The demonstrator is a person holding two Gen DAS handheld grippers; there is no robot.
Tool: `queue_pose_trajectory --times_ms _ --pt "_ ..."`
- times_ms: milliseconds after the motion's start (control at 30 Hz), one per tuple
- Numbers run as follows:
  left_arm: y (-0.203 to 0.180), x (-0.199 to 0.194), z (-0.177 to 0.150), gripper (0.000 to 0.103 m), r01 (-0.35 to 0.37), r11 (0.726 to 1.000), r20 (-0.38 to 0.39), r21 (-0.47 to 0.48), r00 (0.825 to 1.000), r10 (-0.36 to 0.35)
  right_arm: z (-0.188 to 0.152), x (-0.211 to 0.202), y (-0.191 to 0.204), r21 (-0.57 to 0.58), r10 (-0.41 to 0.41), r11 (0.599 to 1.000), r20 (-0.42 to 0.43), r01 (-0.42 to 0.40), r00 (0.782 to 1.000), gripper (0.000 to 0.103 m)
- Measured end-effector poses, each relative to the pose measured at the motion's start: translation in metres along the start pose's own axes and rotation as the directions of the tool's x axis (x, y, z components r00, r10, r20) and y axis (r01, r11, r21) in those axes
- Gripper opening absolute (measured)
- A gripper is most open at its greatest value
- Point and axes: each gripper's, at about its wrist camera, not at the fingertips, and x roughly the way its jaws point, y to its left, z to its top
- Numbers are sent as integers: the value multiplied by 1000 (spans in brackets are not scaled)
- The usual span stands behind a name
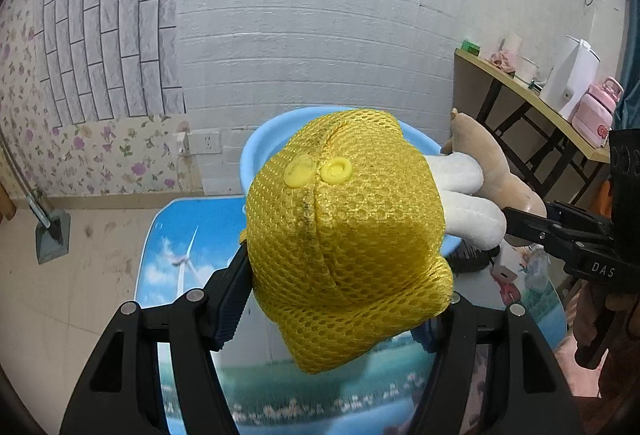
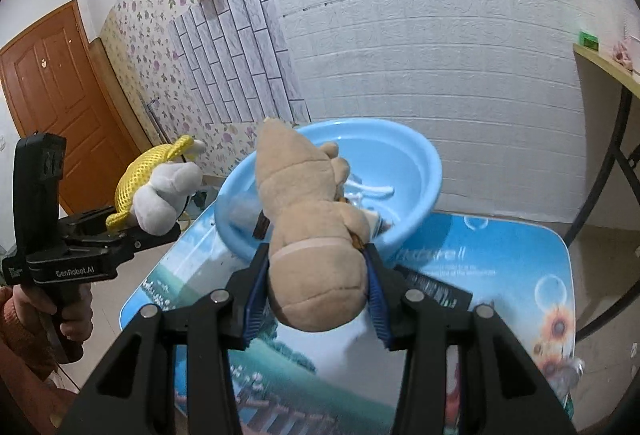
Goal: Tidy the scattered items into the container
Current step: 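Lift the bunny with the left tool while the right tool lifts the bear over the basin, then open the left tool to drop the bunny while the right tool releases the bear into the basin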
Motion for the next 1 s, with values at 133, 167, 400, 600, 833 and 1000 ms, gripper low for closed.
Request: queue_pose_trajectory --times_ms 133,167,400,600,833,1000 --pt "0 15 11 67 9 1000 -5 8 1000 -9 7 12 -8 -3 -1 1000 -3 1 1000 43" --pt "-1 20 14 67 11 1000 -10 12 1000 -11 8 14 -9 -4 1 1000 -7 -1 1000 43" --pt "-6 52 25 68 20 999 -46 49 999 -17 15 40 -18 2 7 1000 -34 -7 999 43" --pt "-8 70 30 76 0 998 -59 63 998 4 19 57 -27 19 -2 1000 -50 3 999 45" --pt "-8 67 28 77 -1 998 -58 61 998 5 22 66 -29 33 -2 999 -66 4 998 46" --pt "-10 58 21 77 -2 998 -63 56 998 5 19 60 -27 31 0 1000 -65 2 998 46"
